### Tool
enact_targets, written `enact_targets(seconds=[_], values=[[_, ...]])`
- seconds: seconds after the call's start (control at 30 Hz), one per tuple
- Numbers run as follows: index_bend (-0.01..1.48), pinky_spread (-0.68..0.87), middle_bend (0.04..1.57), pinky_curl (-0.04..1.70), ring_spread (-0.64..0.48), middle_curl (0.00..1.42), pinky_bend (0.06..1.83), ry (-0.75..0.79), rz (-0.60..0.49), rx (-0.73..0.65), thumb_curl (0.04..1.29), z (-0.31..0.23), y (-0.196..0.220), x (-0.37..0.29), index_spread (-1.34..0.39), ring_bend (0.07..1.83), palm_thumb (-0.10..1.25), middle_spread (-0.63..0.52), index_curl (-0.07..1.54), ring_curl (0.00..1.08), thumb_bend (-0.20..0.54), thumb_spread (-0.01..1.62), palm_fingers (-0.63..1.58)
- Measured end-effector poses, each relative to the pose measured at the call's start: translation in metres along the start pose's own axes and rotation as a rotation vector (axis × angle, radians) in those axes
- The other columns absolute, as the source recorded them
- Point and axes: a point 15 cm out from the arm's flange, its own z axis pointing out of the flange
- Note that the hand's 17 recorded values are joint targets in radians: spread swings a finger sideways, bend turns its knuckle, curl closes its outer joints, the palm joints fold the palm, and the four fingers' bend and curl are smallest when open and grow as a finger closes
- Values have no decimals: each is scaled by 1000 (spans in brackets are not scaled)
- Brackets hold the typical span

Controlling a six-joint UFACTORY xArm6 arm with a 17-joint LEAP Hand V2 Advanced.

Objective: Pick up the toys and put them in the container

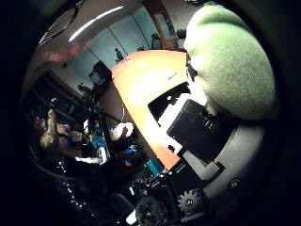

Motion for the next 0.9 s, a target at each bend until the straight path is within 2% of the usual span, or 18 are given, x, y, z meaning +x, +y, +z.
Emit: enact_targets(seconds=[0.27,0.37,0.43,0.5,0.53,0.6,0.7,0.77,0.8,0.87,0.9], values=[[1064,-231,1385,1079,-252,760,1068,-17,-29,59,916,23,-33,-13,-215,1276,1069,-114,894,866,-21,446,1093],[1060,-234,1383,1088,-253,761,1089,-15,-26,84,907,28,-43,-13,-217,1277,998,-114,899,871,-38,503,1097],[1029,-242,1342,1070,-251,756,1110,-14,-22,107,875,30,-50,-12,-216,1278,910,-125,895,861,-34,652,1086],[973,-254,1301,1037,-247,745,1094,-13,-21,138,835,33,-59,-13,-219,1276,888,-130,879,839,-24,789,1084],[890,-285,1265,983,-241,721,1040,-14,-22,145,773,37,-61,-14,-228,1252,856,-133,850,798,-19,924,1096],[758,-341,1186,904,-243,685,981,-15,-24,130,678,49,-57,-16,-246,1208,807,-143,810,735,-27,1054,1069],[517,-419,1094,833,-264,653,911,-14,-33,106,554,61,-52,-15,-301,1158,710,-174,747,677,-33,1127,852],[400,-383,1016,820,-284,633,832,-13,-36,93,488,66,-48,-14,-369,1166,668,-196,701,657,-32,1143,656],[385,-305,963,812,-298,614,759,-13,-42,86,463,69,-45,-15,-415,1111,654,-208,673,631,-29,1143,482],[381,-160,897,813,-277,590,739,-14,-57,74,430,74,-41,-15,-470,1022,623,-210,638,599,-31,1140,361],[370,-39,799,803,-236,550,751,-14,-66,68,408,75,-39,-15,-501,958,608,-200,600,558,-29,1136,303]])
